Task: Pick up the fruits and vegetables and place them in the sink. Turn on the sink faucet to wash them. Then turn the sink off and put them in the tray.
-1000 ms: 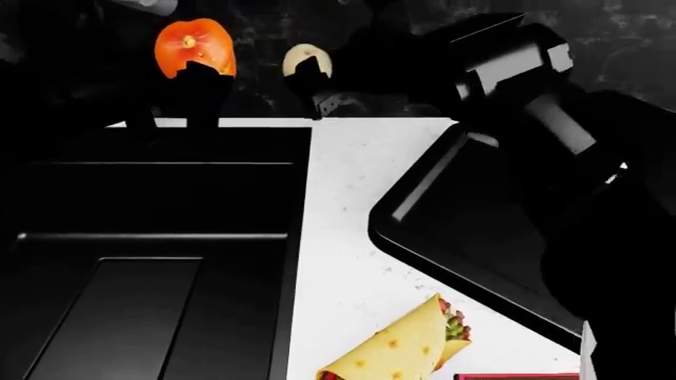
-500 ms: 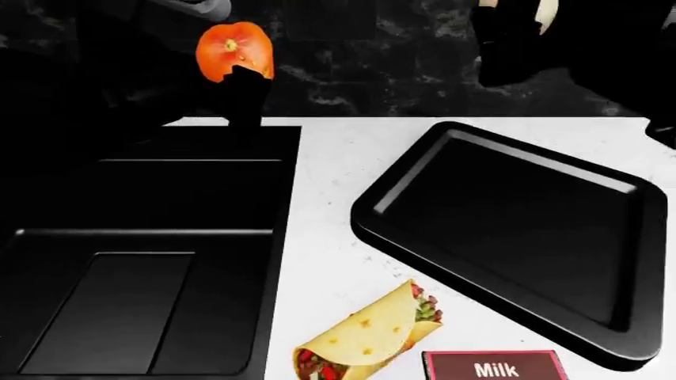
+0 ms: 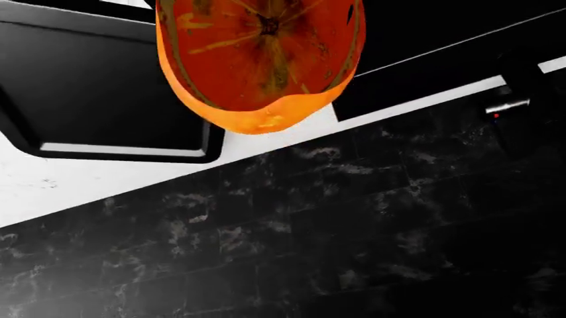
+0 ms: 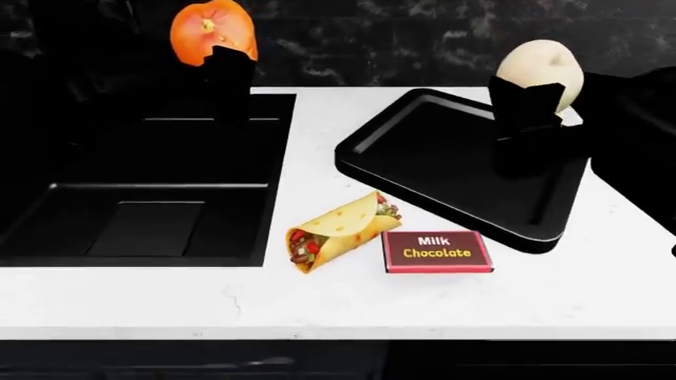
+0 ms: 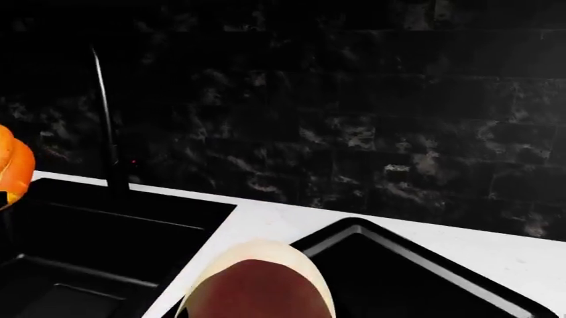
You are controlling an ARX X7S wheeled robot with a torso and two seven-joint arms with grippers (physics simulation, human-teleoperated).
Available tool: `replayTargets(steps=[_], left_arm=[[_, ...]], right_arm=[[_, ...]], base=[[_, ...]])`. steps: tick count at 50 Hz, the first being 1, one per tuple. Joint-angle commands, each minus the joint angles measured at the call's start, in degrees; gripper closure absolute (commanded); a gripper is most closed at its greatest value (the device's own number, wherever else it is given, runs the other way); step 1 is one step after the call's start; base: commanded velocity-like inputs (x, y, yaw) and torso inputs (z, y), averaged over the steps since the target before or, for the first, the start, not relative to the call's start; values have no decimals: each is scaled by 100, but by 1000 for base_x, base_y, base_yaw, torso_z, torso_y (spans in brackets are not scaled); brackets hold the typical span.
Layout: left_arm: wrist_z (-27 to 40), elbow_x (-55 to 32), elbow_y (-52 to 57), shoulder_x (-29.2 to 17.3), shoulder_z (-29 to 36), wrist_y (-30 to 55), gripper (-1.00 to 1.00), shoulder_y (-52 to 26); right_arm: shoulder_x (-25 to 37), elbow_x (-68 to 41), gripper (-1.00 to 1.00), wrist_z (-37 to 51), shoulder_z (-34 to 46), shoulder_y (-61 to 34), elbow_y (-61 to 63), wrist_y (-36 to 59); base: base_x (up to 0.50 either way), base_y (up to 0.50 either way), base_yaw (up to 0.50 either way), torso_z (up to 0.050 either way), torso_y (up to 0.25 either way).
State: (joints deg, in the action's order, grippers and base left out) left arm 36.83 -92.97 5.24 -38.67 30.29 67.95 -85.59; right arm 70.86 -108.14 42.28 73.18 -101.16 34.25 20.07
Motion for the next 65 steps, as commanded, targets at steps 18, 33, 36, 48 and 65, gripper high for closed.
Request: replayTargets(steps=[18, 33, 36, 48, 65], left_arm=[[-135, 345, 177, -87, -33, -359, 100, 334], [-283, 477, 165, -156, -19, -460, 100, 416], [-349, 525, 174, -170, -31, -544, 100, 519], [-497, 592, 234, -107, 36, -683, 100, 792], [-923, 989, 14, 73, 385, -599, 100, 643]], right_arm=[[-728, 1459, 100, -614, 89, 127, 14, 195], [-1230, 2015, 100, -1105, 335, 578, -447, 45], [-1355, 2220, 100, -1179, 336, 768, -575, -204], [-1754, 1740, 100, -1465, 383, 388, -678, 328], [-2148, 1617, 100, -2071, 593, 314, -1588, 777]], base=[[-195, 474, 0, 0, 0], [0, 500, 0, 0, 0], [0, 500, 0, 0, 0], [0, 500, 0, 0, 0], [157, 402, 0, 0, 0]])
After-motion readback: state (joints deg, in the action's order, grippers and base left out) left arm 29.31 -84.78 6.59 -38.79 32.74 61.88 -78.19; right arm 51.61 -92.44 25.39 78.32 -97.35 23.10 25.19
